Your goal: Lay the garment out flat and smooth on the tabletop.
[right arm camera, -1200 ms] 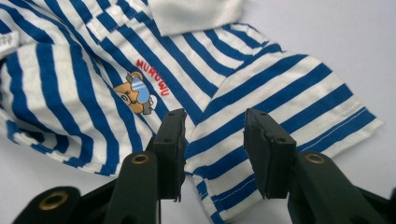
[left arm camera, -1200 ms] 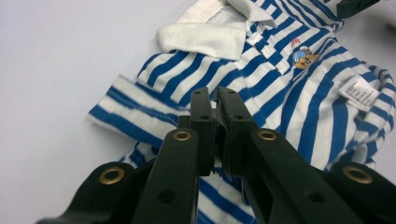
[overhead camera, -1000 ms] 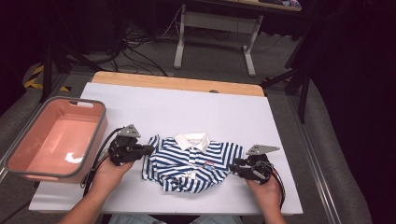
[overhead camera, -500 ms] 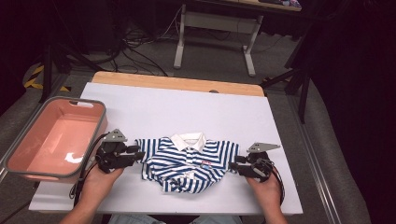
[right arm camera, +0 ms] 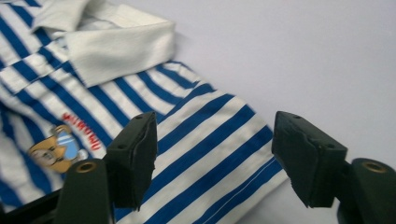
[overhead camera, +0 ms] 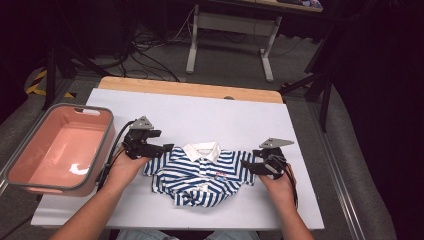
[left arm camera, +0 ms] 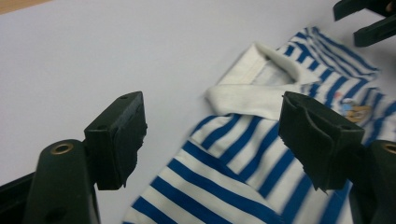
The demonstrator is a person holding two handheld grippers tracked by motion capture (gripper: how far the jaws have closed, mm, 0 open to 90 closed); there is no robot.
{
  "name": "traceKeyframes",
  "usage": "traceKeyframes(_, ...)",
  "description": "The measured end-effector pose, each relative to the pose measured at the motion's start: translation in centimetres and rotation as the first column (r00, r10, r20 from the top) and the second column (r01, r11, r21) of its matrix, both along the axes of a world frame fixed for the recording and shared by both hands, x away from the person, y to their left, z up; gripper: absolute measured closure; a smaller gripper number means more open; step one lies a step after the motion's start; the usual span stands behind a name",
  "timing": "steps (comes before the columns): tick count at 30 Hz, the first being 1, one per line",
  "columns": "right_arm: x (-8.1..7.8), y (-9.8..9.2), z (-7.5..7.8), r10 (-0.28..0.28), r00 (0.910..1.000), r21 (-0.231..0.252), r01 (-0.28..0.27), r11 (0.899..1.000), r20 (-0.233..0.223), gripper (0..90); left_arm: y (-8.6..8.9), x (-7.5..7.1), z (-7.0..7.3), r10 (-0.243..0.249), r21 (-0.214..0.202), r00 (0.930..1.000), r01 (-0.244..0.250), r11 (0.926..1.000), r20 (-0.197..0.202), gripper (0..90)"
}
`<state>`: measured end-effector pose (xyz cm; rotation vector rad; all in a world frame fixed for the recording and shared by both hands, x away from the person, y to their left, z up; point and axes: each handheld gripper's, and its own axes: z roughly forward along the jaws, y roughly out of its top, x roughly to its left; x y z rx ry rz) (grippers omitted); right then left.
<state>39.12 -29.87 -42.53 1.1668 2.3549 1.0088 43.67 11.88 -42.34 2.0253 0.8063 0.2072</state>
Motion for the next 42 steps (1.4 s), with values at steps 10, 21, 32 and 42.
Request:
traceKeyframes(10,2.8,-0.9,-1.5,-0.082,0.9959,-0.019,0.081,0.997,-0.040,32.4,-0.3,1.8,-2.5,0.050,0.152,0.9946,-0.036,0.9877,-0.091,21.1)
traceKeyframes(21,2.8,0.1,-2.0,-0.036,0.9966,-0.093,0.029,0.995,-0.074,77.3,-1.7,1.5,-3.3,0.003,0.277,0.9977,0.016,0.9606,-0.068,56.0)
traceKeyframes(32,0.9,-1.0,-0.2,-0.031,0.9990,-0.055,0.029,0.998,-0.032,87.4,-1.3,0.5,-1.6,-0.005,0.223,0.9970,0.023,0.9745,-0.078,89.0)
traceKeyframes(42,-1.5,-2.4,1.6,-0.042,0.9983,0.007,0.041,0.999,0.040,87.2,0.2,-1.0,0.9,0.014,0.078,0.9995,-0.016,0.9969,0.028,88.9)
